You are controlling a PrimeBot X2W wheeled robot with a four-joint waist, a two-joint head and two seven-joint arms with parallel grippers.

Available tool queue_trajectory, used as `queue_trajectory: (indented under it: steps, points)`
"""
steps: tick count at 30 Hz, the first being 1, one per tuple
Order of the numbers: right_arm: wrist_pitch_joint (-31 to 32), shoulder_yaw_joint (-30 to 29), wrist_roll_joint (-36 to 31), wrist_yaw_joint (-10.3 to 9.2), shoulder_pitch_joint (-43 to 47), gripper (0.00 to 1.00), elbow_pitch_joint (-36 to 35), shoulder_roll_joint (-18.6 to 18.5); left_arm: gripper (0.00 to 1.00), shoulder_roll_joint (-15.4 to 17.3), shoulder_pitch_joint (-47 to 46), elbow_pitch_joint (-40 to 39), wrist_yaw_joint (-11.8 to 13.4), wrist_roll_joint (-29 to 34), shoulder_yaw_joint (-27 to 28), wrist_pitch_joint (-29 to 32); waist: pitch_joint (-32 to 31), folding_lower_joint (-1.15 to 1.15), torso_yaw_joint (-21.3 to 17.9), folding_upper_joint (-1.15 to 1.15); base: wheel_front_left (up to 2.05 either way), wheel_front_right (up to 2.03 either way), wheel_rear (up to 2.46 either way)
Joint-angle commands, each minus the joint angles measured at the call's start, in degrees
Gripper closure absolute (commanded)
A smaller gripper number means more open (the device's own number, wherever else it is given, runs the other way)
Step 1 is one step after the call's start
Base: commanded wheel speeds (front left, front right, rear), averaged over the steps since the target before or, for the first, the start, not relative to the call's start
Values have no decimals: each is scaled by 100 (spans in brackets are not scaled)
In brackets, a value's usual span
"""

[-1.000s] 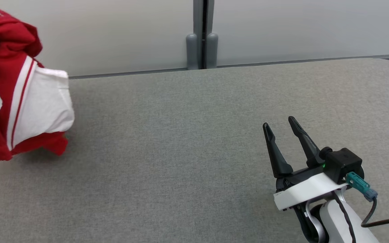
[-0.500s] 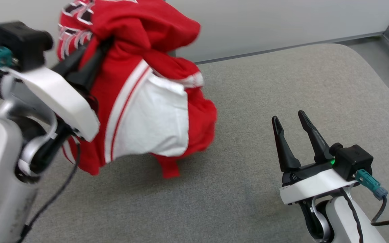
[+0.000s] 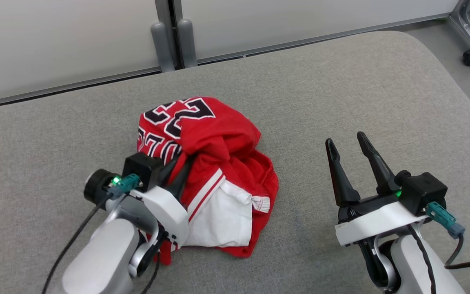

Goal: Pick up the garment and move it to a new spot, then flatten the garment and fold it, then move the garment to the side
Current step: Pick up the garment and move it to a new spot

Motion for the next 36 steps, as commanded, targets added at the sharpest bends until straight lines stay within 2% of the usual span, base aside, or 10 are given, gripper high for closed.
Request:
queue_trajectory:
  steps: [1,4,7,11,19,27,32,36]
  points:
    - [-29,25,41,11,-20,0,53,-20,0,-140,11,379,-111,24,-82,-216,-20,0,51,0,0,0,0]
    - [-28,9,46,11,16,0,104,-58,0,-341,-139,867,-225,13,-148,-574,-69,0,168,0,0,0,0]
    - [-29,8,51,11,76,0,162,-84,0,-409,-220,1131,-273,24,-144,-828,-159,0,303,0,0,0,0]
    - [-29,-28,58,11,135,0,203,-112,0,-369,-221,1132,-166,37,-45,-1043,-308,0,495,0,0,0,0]
    - [-29,-264,41,11,261,0,186,-195,0,-87,191,534,215,-76,288,-1206,-480,0,854,0,0,0,0]
    - [-29,-642,-50,11,506,0,26,-280,0,218,1101,-325,797,-298,904,-1330,-640,0,1100,0,0,0,0]
    - [-29,-696,-96,11,708,0,-85,-251,0,175,1733,-803,1084,-374,1319,-1368,-695,0,1143,0,0,0,0]
    - [-29,-720,-86,11,787,0,-156,-221,0,-29,2225,-1310,1246,-156,1733,-1368,-691,0,1128,0,0,0,0]
